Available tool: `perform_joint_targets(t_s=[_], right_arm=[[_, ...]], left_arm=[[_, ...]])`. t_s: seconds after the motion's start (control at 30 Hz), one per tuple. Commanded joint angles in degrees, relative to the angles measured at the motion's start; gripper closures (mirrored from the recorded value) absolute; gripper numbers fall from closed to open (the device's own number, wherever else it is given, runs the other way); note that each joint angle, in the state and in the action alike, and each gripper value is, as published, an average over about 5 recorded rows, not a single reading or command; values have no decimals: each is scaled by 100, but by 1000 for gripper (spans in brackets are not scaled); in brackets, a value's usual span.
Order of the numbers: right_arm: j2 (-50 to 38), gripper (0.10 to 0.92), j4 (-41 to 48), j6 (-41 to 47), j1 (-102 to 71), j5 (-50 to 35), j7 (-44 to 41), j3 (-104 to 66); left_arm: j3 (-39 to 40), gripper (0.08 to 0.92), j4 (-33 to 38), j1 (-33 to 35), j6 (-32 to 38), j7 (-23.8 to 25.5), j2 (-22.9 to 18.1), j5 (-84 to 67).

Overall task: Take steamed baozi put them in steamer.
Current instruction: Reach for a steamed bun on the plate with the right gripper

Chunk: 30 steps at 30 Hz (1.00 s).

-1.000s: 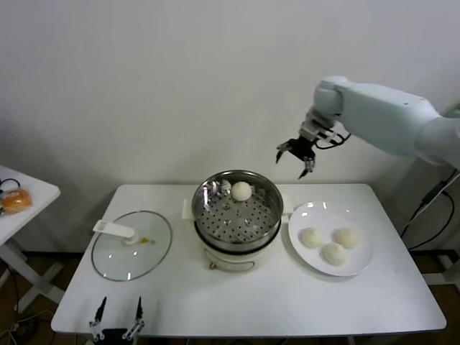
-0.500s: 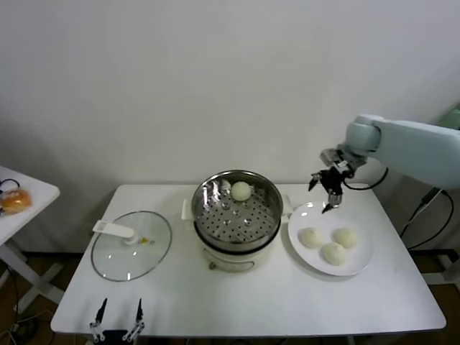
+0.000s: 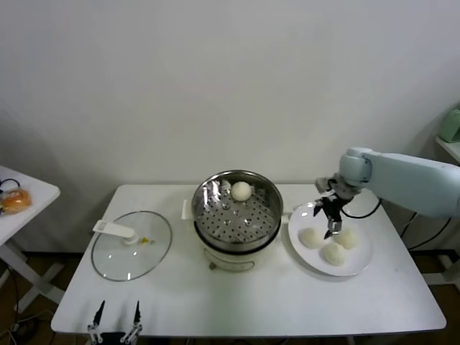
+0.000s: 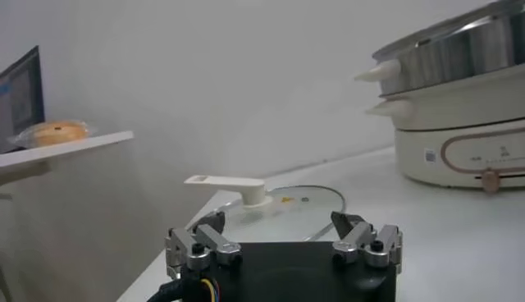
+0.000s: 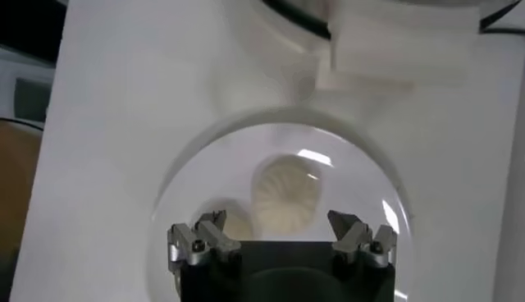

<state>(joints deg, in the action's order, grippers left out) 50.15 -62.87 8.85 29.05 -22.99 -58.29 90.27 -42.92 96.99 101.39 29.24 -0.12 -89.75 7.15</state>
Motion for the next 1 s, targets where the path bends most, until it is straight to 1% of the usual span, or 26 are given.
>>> perform_joint_targets(t_s=[0.03,0.23,0.73,0.8,1.0], right_arm=[[173,203,569,239,-849,731,133,-600],[353,203,853,216,-1162,872,230,-930],[458,210,890,264,-1429,1052,240,-1248],[459,226,893,261,-1434,1059,238,-1261],[444,313,888,238,-1425,1058,200,-1338]], left_arm=[[-28,177,-5,9,5,-1,-9,13],[-73,177,-3,23,4,0,8,10],[-97,177,14,35,7,-6,19,4],[-98,177,12,27,8,-9,22,5],[-104,177,10,22,22,-19,24,19]])
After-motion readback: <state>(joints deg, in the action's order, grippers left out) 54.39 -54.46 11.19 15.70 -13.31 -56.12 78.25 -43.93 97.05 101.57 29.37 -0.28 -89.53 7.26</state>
